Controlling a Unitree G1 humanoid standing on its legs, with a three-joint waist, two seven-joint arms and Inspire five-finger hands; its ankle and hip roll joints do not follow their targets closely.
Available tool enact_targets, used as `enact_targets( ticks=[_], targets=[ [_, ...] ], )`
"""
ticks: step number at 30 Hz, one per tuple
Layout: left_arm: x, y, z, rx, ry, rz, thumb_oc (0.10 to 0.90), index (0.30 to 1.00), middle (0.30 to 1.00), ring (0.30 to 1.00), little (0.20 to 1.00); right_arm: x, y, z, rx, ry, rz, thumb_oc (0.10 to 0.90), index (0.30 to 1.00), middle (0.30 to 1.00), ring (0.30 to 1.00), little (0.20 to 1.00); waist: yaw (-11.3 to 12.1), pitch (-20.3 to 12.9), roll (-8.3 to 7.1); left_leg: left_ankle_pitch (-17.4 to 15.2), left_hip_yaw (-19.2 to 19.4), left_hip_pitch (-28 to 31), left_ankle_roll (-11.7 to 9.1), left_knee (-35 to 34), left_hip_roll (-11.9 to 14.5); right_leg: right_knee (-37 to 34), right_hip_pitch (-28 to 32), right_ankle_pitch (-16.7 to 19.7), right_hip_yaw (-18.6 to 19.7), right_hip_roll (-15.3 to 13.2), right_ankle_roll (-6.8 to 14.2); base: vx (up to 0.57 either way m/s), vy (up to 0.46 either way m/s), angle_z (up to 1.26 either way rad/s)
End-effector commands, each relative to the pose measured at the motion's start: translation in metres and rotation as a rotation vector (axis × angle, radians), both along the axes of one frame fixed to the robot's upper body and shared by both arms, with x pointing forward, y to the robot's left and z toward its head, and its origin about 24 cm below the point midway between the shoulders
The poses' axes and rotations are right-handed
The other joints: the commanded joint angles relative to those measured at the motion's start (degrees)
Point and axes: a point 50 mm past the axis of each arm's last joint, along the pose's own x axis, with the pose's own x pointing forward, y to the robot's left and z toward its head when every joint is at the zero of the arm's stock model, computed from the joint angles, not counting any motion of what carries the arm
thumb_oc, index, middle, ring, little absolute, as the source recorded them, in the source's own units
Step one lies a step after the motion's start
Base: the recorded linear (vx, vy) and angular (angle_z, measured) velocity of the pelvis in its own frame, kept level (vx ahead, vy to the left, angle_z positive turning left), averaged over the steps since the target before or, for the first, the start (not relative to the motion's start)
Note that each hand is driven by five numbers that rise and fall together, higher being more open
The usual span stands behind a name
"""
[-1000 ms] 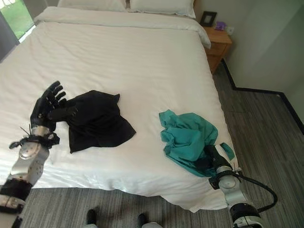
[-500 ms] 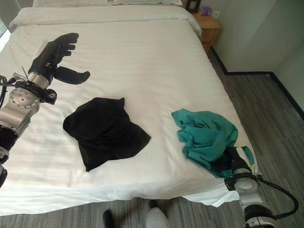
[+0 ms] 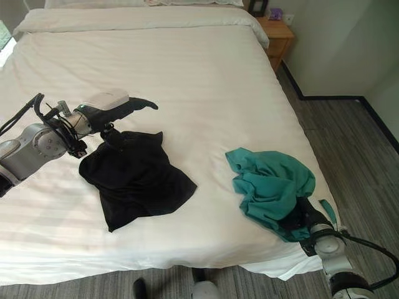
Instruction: Pick up bed clothes into laundry basket.
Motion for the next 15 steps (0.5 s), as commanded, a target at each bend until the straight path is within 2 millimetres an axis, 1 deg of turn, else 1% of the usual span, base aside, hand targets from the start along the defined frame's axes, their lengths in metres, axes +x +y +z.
enact_targets(
  ticks=[1,4,7,8,9,10,12,14,15],
  targets=[
    [-0.013,0.012,0.099,-0.169,-0.333,-0.001,0.800,0.900,0.900,0.900,0.900,-0.066,0.015,-0.069,-0.008,0.430,0.035,0.400,0.300,0.300,0.300,0.300,2.8,-0.6,0.31,-0.4,-1.5,0.9,-1.5,0.0,-2.7,-1.5,8.9,-1.0,-2.2,-3.2,5.7,0.01,-0.018,0.06],
    [-0.016,0.006,0.101,-0.163,-0.340,-0.025,0.800,0.900,0.900,0.900,0.900,-0.068,0.019,-0.072,-0.002,0.447,0.046,0.400,0.300,0.300,0.300,0.300,3.1,-0.8,0.17,-0.5,-2.0,0.7,-1.4,0.0,-2.9,-1.6,9.1,-1.1,-2.6,-3.3,5.7,0.00,-0.016,0.10],
    [-0.023,0.003,0.093,-0.154,-0.299,-0.062,0.800,0.900,0.900,0.900,0.900,-0.066,0.023,-0.073,0.005,0.437,0.068,0.400,0.300,0.300,0.300,0.300,3.6,-0.6,-0.18,-0.4,-2.3,0.5,-1.4,0.0,-3.0,-1.6,9.2,-1.3,-2.7,-3.3,5.6,0.00,-0.006,0.01],
    [-0.024,0.000,0.087,-0.153,-0.272,-0.078,0.800,0.900,0.900,0.900,0.900,-0.066,0.024,-0.073,0.005,0.438,0.064,0.400,0.300,0.300,0.300,0.300,3.8,-0.6,-0.29,-0.5,-2.4,0.5,-1.4,0.0,-3.0,-1.7,9.3,-1.3,-2.8,-3.4,5.6,0.00,-0.009,0.07],
    [-0.024,0.001,0.087,-0.153,-0.272,-0.078,0.800,0.900,0.900,0.900,0.900,-0.066,0.023,-0.073,0.004,0.438,0.065,0.400,0.300,0.300,0.300,0.300,3.8,-0.6,-0.26,-0.5,-2.5,0.5,-1.4,0.0,-3.0,-1.7,9.3,-1.3,-2.8,-3.4,5.6,0.00,-0.013,0.10],
    [-0.031,-0.008,0.074,-0.106,-0.217,-0.125,0.800,0.900,0.900,0.900,0.900,-0.062,0.028,-0.072,0.011,0.422,0.082,0.400,0.300,0.300,0.300,0.300,4.2,-0.5,-0.49,-0.6,-2.7,0.5,-1.3,0.0,-3.1,-1.8,9.5,-1.4,-2.9,-3.5,5.5,0.00,-0.005,0.09],
    [-0.036,-0.012,0.062,-0.069,-0.173,-0.153,0.800,0.900,0.900,0.900,0.900,-0.058,0.031,-0.070,0.011,0.405,0.104,0.400,0.300,0.300,0.300,0.300,4.3,-0.3,-0.72,-0.7,-2.7,0.5,-1.3,0.0,-3.1,-1.8,9.6,-1.5,-2.8,-3.5,5.5,0.00,-0.003,0.02],
    [-0.040,-0.019,0.053,-0.032,-0.142,-0.186,0.800,0.900,0.900,0.900,0.900,-0.058,0.030,-0.071,0.004,0.412,0.097,0.400,0.300,0.300,0.300,0.300,4.7,-0.1,-0.80,-0.8,-2.6,0.5,-1.2,0.0,-3.1,-1.9,9.6,-1.5,-2.8,-3.5,5.5,0.00,0.000,0.00],
    [-0.043,-0.022,0.050,-0.011,-0.137,-0.198,0.800,0.900,0.900,0.900,0.900,-0.053,0.032,-0.069,0.001,0.402,0.115,0.400,0.300,0.300,0.300,0.300,4.6,0.0,-0.90,-0.9,-2.6,0.5,-1.2,0.0,-3.1,-1.9,9.7,-1.5,-2.8,-3.5,5.5,0.00,0.000,0.00]
  ],
)
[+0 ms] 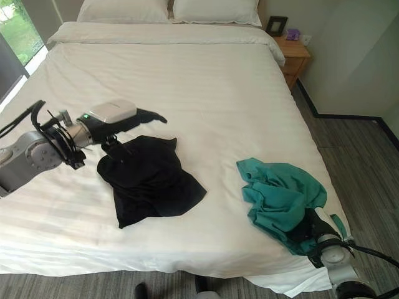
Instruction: Pick up bed clothes into laundry basket.
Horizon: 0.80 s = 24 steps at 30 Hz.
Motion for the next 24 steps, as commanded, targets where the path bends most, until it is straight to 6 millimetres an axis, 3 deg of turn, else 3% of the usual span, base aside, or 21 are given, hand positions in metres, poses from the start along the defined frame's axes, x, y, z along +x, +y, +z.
enact_targets(
  ticks=[1,9,11,15,19,21,24],
  targets=[
    [-0.007,0.001,0.070,-0.045,-0.253,-0.020,0.800,0.900,0.900,0.900,0.900,-0.040,0.039,-0.063,0.052,0.340,0.145,0.400,0.300,0.300,0.300,0.300,2.6,1.8,-1.22,-0.9,-1.1,0.8,-1.1,0.0,-3.1,0.1,8.3,-2.6,-1.4,-3.4,5.3,0.00,0.000,0.00],
    [0.004,-0.014,0.051,0.014,-0.321,-0.015,0.800,0.900,0.900,0.900,0.900,-0.033,0.041,-0.059,0.026,0.325,0.176,0.400,0.300,0.300,0.300,0.300,2.3,2.6,-2.12,-1.3,-1.2,0.1,-0.9,0.0,-3.0,-0.2,7.8,-2.7,-1.2,-3.2,5.1,0.00,0.000,0.00],
    [0.016,-0.015,0.046,0.060,-0.385,0.040,0.800,0.900,0.900,0.900,0.900,-0.023,0.047,-0.050,0.011,0.276,0.230,0.400,0.300,0.300,0.300,0.300,1.5,3.3,-2.98,-1.3,-0.8,-1.1,-0.9,0.0,-2.8,-0.4,6.5,-2.4,-0.7,-3.0,5.2,-0.01,0.000,-0.02],
    [0.030,-0.020,0.038,0.118,-0.437,0.077,0.800,0.900,0.900,0.900,0.900,-0.029,0.044,-0.052,0.009,0.279,0.213,0.400,0.300,0.300,0.300,0.300,0.9,3.5,-3.77,-1.1,-0.6,-3.0,-0.9,0.0,-2.5,-0.7,4.9,-1.7,-0.3,-2.7,5.2,0.00,-0.004,-0.02],
    [0.058,-0.004,-0.003,0.213,-0.414,0.229,0.800,0.900,0.900,0.900,0.900,-0.027,0.054,-0.058,0.019,0.291,0.251,0.400,0.300,0.300,0.300,0.300,-0.5,3.9,-5.61,-0.7,0.1,-6.0,-1.4,0.0,-1.5,-2.4,2.3,-0.1,0.8,-1.8,5.1,0.01,0.000,-0.17],
    [0.066,0.000,-0.034,0.375,-0.377,0.254,0.800,0.900,0.900,0.900,0.900,-0.020,0.061,-0.057,0.027,0.266,0.278,0.400,0.300,0.300,0.300,0.300,-1.3,4.4,-6.54,-0.6,0.7,-7.2,-1.4,0.0,-1.0,-2.6,0.7,0.7,1.4,-1.3,5.2,0.00,0.003,-0.04],
    [0.068,0.023,-0.086,0.627,-0.220,0.340,0.800,0.900,0.900,0.900,0.900,-0.009,0.070,-0.053,0.032,0.227,0.316,0.400,0.300,0.300,0.300,0.300,-1.8,4.8,-7.65,-0.8,1.6,-7.9,-1.4,0.0,-0.4,-2.7,-0.4,1.7,2.2,-0.7,5.6,0.01,0.012,-0.20]
  ],
)
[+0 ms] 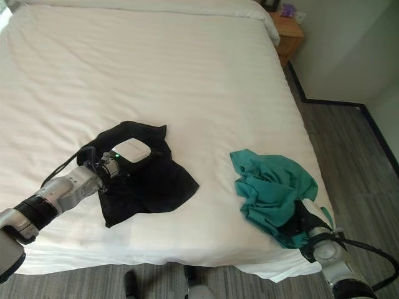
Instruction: Pick up bed clothes into laundry basket.
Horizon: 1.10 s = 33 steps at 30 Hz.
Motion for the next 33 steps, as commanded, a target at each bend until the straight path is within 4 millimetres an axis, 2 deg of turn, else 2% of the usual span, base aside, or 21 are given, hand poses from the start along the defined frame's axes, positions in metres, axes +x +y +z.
enact_targets(
  ticks=[1,2,4,6,8,10,11,13,14,17,20,21,22,24,26,27,29,30,31,32,33],
  targets=[
    [0.028,0.021,0.030,0.185,-0.119,0.128,0.800,0.900,0.900,0.900,0.900,-0.030,0.041,-0.057,0.052,0.270,0.137,0.400,0.300,0.300,0.300,0.300,0.2,5.4,-1.58,-1.1,-1.3,-0.8,-1.0,0.0,-0.6,0.1,7.1,-1.4,-0.7,-1.9,6.3,0.03,0.019,-0.10],
    [0.014,0.041,-0.022,0.334,0.060,0.215,0.800,0.900,0.900,0.900,0.900,-0.026,0.046,-0.057,0.060,0.271,0.151,0.400,0.300,0.300,0.300,0.300,-0.1,5.7,-2.34,-1.6,-0.3,-0.3,-0.8,0.0,-0.2,0.1,6.9,-0.9,0.0,-1.6,6.6,0.04,0.016,0.02],
    [0.004,0.051,-0.037,0.393,0.118,0.223,0.800,0.900,0.900,0.900,0.900,-0.028,0.045,-0.058,0.071,0.286,0.143,0.400,0.300,0.300,0.300,0.300,0.1,5.8,-2.65,-2.1,0.5,0.1,-0.8,0.0,0.0,0.1,6.7,-0.6,0.7,-1.4,6.6,0.06,0.025,-0.11],
    [-0.002,0.056,-0.041,0.416,0.143,0.211,0.800,0.900,0.900,0.900,0.900,-0.030,0.043,-0.057,0.072,0.290,0.140,0.400,0.300,0.300,0.300,0.300,0.2,5.8,-2.66,-2.3,0.8,0.5,-0.7,0.0,0.0,0.2,6.7,-0.6,0.9,-1.4,6.6,0.05,0.031,-0.29],
    [-0.021,0.070,-0.055,0.440,0.203,0.187,0.800,0.900,0.900,0.900,0.900,-0.040,0.034,-0.061,0.070,0.327,0.104,0.400,0.300,0.300,0.300,0.300,0.9,5.9,-2.17,-3.0,1.0,1.5,-0.7,0.0,-0.1,0.2,7.2,-1.4,1.0,-1.5,6.4,0.08,0.054,-0.15],
    [-0.028,0.077,-0.061,0.441,0.231,0.196,0.800,0.900,0.900,0.900,0.900,-0.042,0.032,-0.062,0.061,0.346,0.103,0.400,0.300,0.300,0.300,0.300,0.9,5.8,-1.92,-3.2,1.2,2.1,-0.6,0.0,-0.2,0.2,7.6,-1.8,1.0,-1.6,6.3,0.05,0.051,-0.14],
    [-0.043,0.085,-0.080,0.445,0.311,0.221,0.800,0.900,0.900,0.900,0.900,-0.043,0.029,-0.063,0.049,0.369,0.105,0.400,0.300,0.300,0.300,0.300,1.2,5.8,-1.42,-3.5,1.2,2.8,-0.6,0.0,-0.3,0.2,7.9,-2.5,1.0,-1.7,6.0,0.05,0.058,-0.08],
    [-0.048,0.089,-0.086,0.433,0.327,0.234,0.400,0.300,0.300,0.300,0.300,-0.042,0.028,-0.061,0.038,0.373,0.121,0.400,0.300,0.300,0.300,0.300,1.0,5.6,-1.01,-3.7,1.3,3.4,-0.6,0.0,-0.4,0.3,8.3,-2.9,1.0,-1.7,5.9,0.04,0.046,-0.04],
    [-0.048,0.090,-0.085,0.411,0.324,0.245,0.400,0.300,0.300,0.300,0.300,-0.042,0.028,-0.059,0.035,0.371,0.124,0.400,0.300,0.300,0.300,0.300,1.2,5.5,-0.79,-3.8,1.4,3.7,-0.5,0.0,-0.5,0.3,8.5,-3.2,1.0,-1.7,5.9,0.03,0.031,-0.05],
    [-0.044,0.097,-0.074,0.388,0.272,0.273,0.400,0.300,0.300,0.300,0.300,-0.033,0.025,-0.050,0.014,0.341,0.142,0.400,0.300,0.300,0.300,0.300,1.4,4.7,0.15,-4.4,1.7,5.5,-0.4,0.0,-0.7,0.4,9.8,-3.9,1.2,-1.7,5.8,0.05,0.025,-0.06],
    [-0.033,0.092,-0.053,0.308,0.183,0.264,0.400,0.300,0.300,0.300,0.300,-0.025,0.025,-0.041,0.012,0.280,0.138,0.400,0.300,0.300,0.300,0.300,1.7,4.2,0.68,-4.5,1.4,6.2,-0.4,0.0,-0.9,0.6,10.5,-4.4,1.1,-1.7,5.7,0.01,-0.008,-0.07],
    [-0.034,0.092,-0.053,0.308,0.184,0.265,0.400,0.300,0.300,0.300,0.300,-0.025,0.024,-0.041,0.011,0.280,0.138,0.400,0.300,0.300,0.300,0.300,1.7,4.2,0.69,-4.6,1.3,6.3,-0.4,0.0,-0.9,0.6,10.6,-4.4,1.1,-1.7,5.7,-0.01,-0.027,-0.06],
    [-0.025,0.086,-0.030,0.223,0.092,0.262,0.400,0.300,0.300,0.300,0.300,-0.023,0.019,-0.035,0.013,0.236,0.106,0.400,0.300,0.300,0.300,0.300,2.0,3.9,1.10,-4.5,1.0,6.6,-0.3,0.0,-1.1,0.9,11.0,-4.9,0.9,-1.7,5.5,-0.01,-0.024,-0.04],
    [-0.023,0.090,-0.013,0.151,0.028,0.280,0.400,0.300,0.300,0.300,0.300,-0.021,0.015,-0.024,0.017,0.169,0.085,0.400,0.300,0.300,0.300,0.300,1.9,3.6,1.31,-4.5,0.6,7.1,-0.3,0.0,-1.2,1.5,11.6,-5.3,0.8,-1.8,5.4,-0.01,-0.016,0.00],
    [-0.019,0.086,0.018,0.013,-0.091,0.287,0.400,0.300,0.300,0.300,0.300,-0.025,0.006,-0.013,0.045,0.084,0.017,0.400,0.300,0.300,0.300,0.300,1.6,3.4,1.86,-4.8,0.0,7.6,-0.2,0.0,-1.4,2.7,12.1,-6.5,0.4,-1.9,5.3,-0.01,-0.010,0.03],
    [-0.019,0.086,0.018,0.011,-0.091,0.287,0.400,0.300,0.300,0.300,0.300,-0.025,0.005,-0.012,0.044,0.084,0.016,0.400,0.300,0.300,0.300,0.300,1.6,3.4,1.96,-4.4,0.0,7.4,-0.2,0.0,-1.4,2.8,11.8,-6.3,0.4,-1.8,5.2,-0.05,-0.019,0.11],
    [-0.017,0.086,0.037,-0.327,-0.170,0.353,0.400,0.300,0.300,0.300,0.300,-0.022,-0.005,0.002,0.106,-0.054,-0.093,0.400,0.300,0.300,0.300,0.300,1.3,3.3,2.66,-4.1,-0.6,7.4,-0.3,0.0,-1.2,5.1,11.6,-7.7,0.2,-1.8,4.8,-0.06,-0.030,0.10],
    [-0.017,0.086,0.037,-0.329,-0.171,0.354,0.400,0.300,0.300,0.300,0.300,-0.022,-0.005,0.002,0.105,-0.055,-0.092,0.400,0.300,0.300,0.300,0.300,1.2,3.3,2.77,-3.8,-0.6,7.2,-0.4,0.0,-1.1,5.1,11.3,-7.4,0.2,-1.7,4.7,-0.04,-0.031,0.03],
    [-0.016,0.102,0.046,-0.486,-0.185,0.433,0.400,0.300,0.300,0.300,0.300,-0.015,-0.009,0.015,0.120,-0.126,-0.119,0.400,0.300,0.300,0.300,0.300,1.0,3.2,3.16,-3.5,-0.7,7.3,-0.5,0.0,-1.0,5.4,11.2,-7.6,0.4,-1.5,4.5,-0.05,-0.025,0.04],
    [-0.018,0.104,0.049,-0.622,-0.209,0.451,0.400,0.300,0.300,0.300,0.300,-0.010,-0.010,0.026,0.156,-0.219,-0.147,0.400,0.300,0.300,0.300,0.300,0.7,3.1,3.45,-3.3,-0.8,7.3,-0.6,0.0,-0.8,5.5,11.3,-7.8,0.3,-1.5,4.2,-0.05,-0.041,0.04],
    [-0.022,0.106,0.069,-0.832,-0.251,0.443,0.400,0.300,0.300,0.300,0.300,-0.004,-0.012,0.043,0.194,-0.322,-0.164,0.400,0.300,0.300,0.300,0.300,0.8,3.0,3.78,-3.0,-0.8,7.4,-0.8,0.0,-0.6,5.6,11.5,-7.9,0.3,-1.4,4.0,-0.04,-0.047,0.04]
  ],
)
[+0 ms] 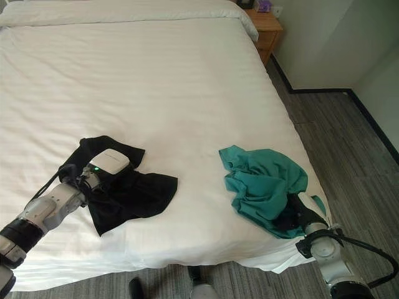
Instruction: Pick up bed clothes into laundry basket.
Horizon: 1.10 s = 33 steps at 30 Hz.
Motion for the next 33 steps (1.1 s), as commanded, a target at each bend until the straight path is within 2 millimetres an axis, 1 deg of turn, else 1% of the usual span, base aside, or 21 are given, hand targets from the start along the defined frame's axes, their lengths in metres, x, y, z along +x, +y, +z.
enact_targets(
  ticks=[1,2,3,4,7,11,12,13,14,16,18,19,21,24,25,26,27,28,30,31,33],
  targets=[
    [0.004,0.039,0.077,-0.376,-0.315,0.159,0.400,0.300,0.300,0.300,0.300,-0.003,-0.011,0.021,0.122,-0.200,-0.128,0.400,0.300,0.300,0.300,0.300,0.7,0.0,-1.76,-1.3,-3.7,0.9,-0.7,0.0,-1.1,5.7,6.6,-8.1,-2.2,-2.2,3.2,-0.06,-0.085,0.02],
    [0.000,0.035,0.079,-0.629,-0.360,0.152,0.400,0.300,0.300,0.300,0.300,0.007,-0.006,0.048,0.196,-0.382,-0.122,0.400,0.300,0.300,0.300,0.300,0.4,-0.3,-1.60,-0.8,-3.6,1.4,-1.0,0.0,-0.7,5.7,7.1,-8.5,-2.0,-1.8,2.7,-0.04,-0.066,0.00],
    [-0.001,0.036,0.079,-0.632,-0.359,0.152,0.400,0.300,0.300,0.300,0.300,0.006,-0.006,0.049,0.195,-0.382,-0.121,0.400,0.300,0.300,0.300,0.300,0.4,-0.3,-1.52,-0.8,-3.5,1.4,-1.0,0.0,-0.7,5.7,7.2,-8.5,-2.0,-1.7,2.6,-0.05,-0.114,0.03],
    [-0.004,0.027,0.088,-0.904,-0.430,0.117,0.400,0.300,0.300,0.300,0.300,0.012,-0.006,0.081,0.243,-0.592,-0.130,0.400,0.300,0.300,0.300,0.300,0.0,-0.7,-1.50,-0.3,-3.6,1.7,-1.6,0.0,-0.2,5.6,7.8,-8.9,-2.0,-1.3,2.0,-0.04,-0.102,0.02],
    [-0.015,0.019,0.112,-1.101,-0.577,0.026,0.400,0.300,0.300,0.300,0.300,0.013,-0.004,0.123,0.287,-0.828,-0.111,0.400,0.300,0.300,0.300,0.300,-0.3,-1.1,-1.40,1.1,-3.9,1.7,-2.5,0.0,0.7,5.3,8.6,-8.8,-2.0,-0.5,1.1,-0.05,-0.101,0.00],
    [-0.029,0.017,0.115,-1.347,-0.677,-0.012,0.400,0.300,0.300,0.300,0.300,0.013,0.013,0.155,0.397,-1.066,-0.034,0.400,0.300,0.300,0.300,0.300,-0.9,-2.1,-1.67,0.9,-3.8,3.9,-2.3,0.0,0.9,5.1,9.5,-9.3,-1.0,0.2,0.5,0.02,-0.063,-0.02],
    [-0.035,0.015,0.116,-1.369,-0.693,-0.034,0.400,0.300,0.300,0.300,0.300,0.015,0.023,0.166,0.414,-1.121,0.018,0.400,0.300,0.300,0.300,0.300,-0.9,-1.6,-1.90,0.5,-3.9,4.7,-2.1,1.5,0.7,6.1,9.4,-9.4,0.6,0.4,0.3,-0.01,-0.024,-0.24],
    [-0.045,0.012,0.117,-1.384,-0.721,-0.064,0.400,0.300,0.300,0.300,0.300,0.019,0.042,0.182,0.460,-1.198,0.110,0.400,0.300,0.300,0.300,0.300,-0.1,-0.7,-2.47,-0.4,-8.6,3.2,-2.2,5.7,0.2,8.2,7.8,-8.7,4.5,1.1,0.2,-0.01,0.000,-0.40],
    [-0.046,0.012,0.117,-1.384,-0.722,-0.063,0.400,0.300,0.300,0.300,0.300,0.020,0.042,0.182,0.461,-1.198,0.111,0.400,0.300,0.300,0.300,0.300,-0.1,-0.9,-2.43,-0.8,-8.4,3.2,-2.2,5.7,0.2,8.2,7.7,-9.0,4.6,1.1,0.2,0.00,0.032,-0.65],
    [-0.057,0.016,0.108,-1.434,-0.720,-0.052,0.400,0.300,0.300,0.300,0.300,0.026,0.068,0.188,0.523,-1.217,0.231,0.400,0.300,0.300,0.300,0.300,0.9,-1.1,-3.15,-2.3,-16.6,2.2,-2.3,9.9,-0.9,9.2,5.3,-6.8,12.3,2.4,1.5,0.06,0.045,-1.11],
    [-0.061,0.019,0.103,-1.442,-0.709,-0.040,0.400,0.300,0.300,0.300,0.300,0.025,0.072,0.189,0.479,-1.198,0.255,0.400,0.300,0.300,0.300,0.300,1.0,-1.6,-3.19,-3.4,-17.9,2.3,-2.3,11.5,-0.9,9.0,5.1,-6.7,14.5,2.7,2.0,0.13,0.110,-1.45],
    [-0.068,0.021,0.098,-1.448,-0.719,-0.029,0.400,0.300,0.300,0.300,0.300,0.022,0.073,0.188,0.392,-1.175,0.243,0.400,0.300,0.300,0.300,0.300,0.1,-2.2,-3.18,-4.3,-20.7,3.3,-2.7,14.2,-0.5,8.8,4.4,-5.9,19.4,3.4,3.0,0.14,0.249,-1.73],
    [-0.071,0.016,0.099,-1.497,-0.725,-0.056,0.400,0.300,0.300,0.300,0.300,0.024,0.077,0.175,0.502,-1.193,0.200,0.400,0.300,0.300,0.300,0.300,-0.5,-2.5,-3.05,-5.1,-26.5,4.7,-2.7,17.6,-1.4,9.4,2.1,-4.1,25.5,4.3,4.5,0.05,0.272,-1.69],
    [-0.071,0.016,0.099,-1.490,-0.725,-0.056,0.400,0.300,0.300,0.300,0.300,0.018,0.084,0.167,0.577,-1.191,0.215,0.400,0.300,0.300,0.300,0.300,-1.7,-2.6,-2.82,-8.9,-27.1,6.5,-1.0,16.7,-1.2,10.5,-0.6,-2.8,30.6,5.3,6.2,-0.09,0.297,-1.70],
    [-0.069,0.008,0.103,-1.502,-0.714,-0.105,0.400,0.300,0.300,0.300,0.300,0.014,0.083,0.164,0.595,-1.204,0.189,0.400,0.300,0.300,0.300,0.300,-3.5,-2.2,-3.21,-10.8,-24.7,6.7,0.0,14.5,-1.5,9.1,-1.5,-1.1,32.6,4.9,7.2,-0.27,0.434,-1.91],
    [-0.067,0.001,0.101,-1.554,-0.685,-0.130,0.400,0.300,0.300,0.300,0.300,0.008,0.085,0.158,0.650,-1.238,0.154,0.400,0.300,0.300,0.300,0.300,-5.8,-1.7,-3.76,-13.5,-19.5,8.1,2.6,10.1,-2.5,6.3,-4.8,3.9,33.2,3.8,9.3,-0.37,0.553,-2.00],
    [-0.066,0.000,0.098,-1.588,-0.676,-0.123,0.400,0.300,0.300,0.300,0.300,0.004,0.084,0.153,0.694,-1.269,0.115,0.400,0.300,0.300,0.300,0.300,-6.4,-1.1,-4.35,-14.0,-16.4,8.4,3.5,8.8,-3.1,4.2,-6.9,8.3,32.0,3.5,9.9,-0.41,0.461,-1.84],
    [-0.065,0.002,0.093,-1.575,-0.652,-0.094,0.400,0.300,0.300,0.300,0.300,0.000,0.085,0.146,0.719,-1.264,0.088,0.400,0.300,0.300,0.300,0.300,-6.1,-0.3,-4.36,-13.8,-13.0,8.0,3.7,9.2,-3.4,3.6,-8.2,8.3,27.1,3.3,9.9,-0.35,0.250,-1.92],
    [-0.065,0.009,0.089,-1.522,-0.641,-0.047,0.400,0.300,0.300,0.300,0.300,-0.002,0.084,0.135,0.725,-1.217,0.061,0.400,0.300,0.300,0.300,0.300,-4.3,1.3,-3.93,-11.5,-6.9,7.2,3.4,8.7,-2.8,10.3,-9.0,4.5,8.5,0.0,7.3,-0.41,0.279,-2.79],
    [-0.067,0.014,0.087,-1.500,-0.642,-0.027,0.400,0.300,0.300,0.300,0.300,-0.004,0.082,0.129,0.728,-1.183,0.052,0.400,0.300,0.300,0.300,0.300,-5.2,1.3,-3.80,-10.3,-4.4,7.1,3.5,6.8,-2.7,13.9,-7.6,1.5,4.6,0.4,6.4,-0.45,0.326,-2.36],
    [-0.074,0.022,0.084,-1.469,-0.658,0.007,0.400,0.300,0.300,0.300,0.300,-0.005,0.082,0.124,0.712,-1.149,0.050,0.400,0.300,0.300,0.300,0.300,-3.7,1.3,-3.83,-7.4,1.6,7.2,4.0,4.1,-2.0,23.6,-6.6,-1.9,-2.1,0.2,5.0,-0.45,0.258,-1.90]
  ],
)
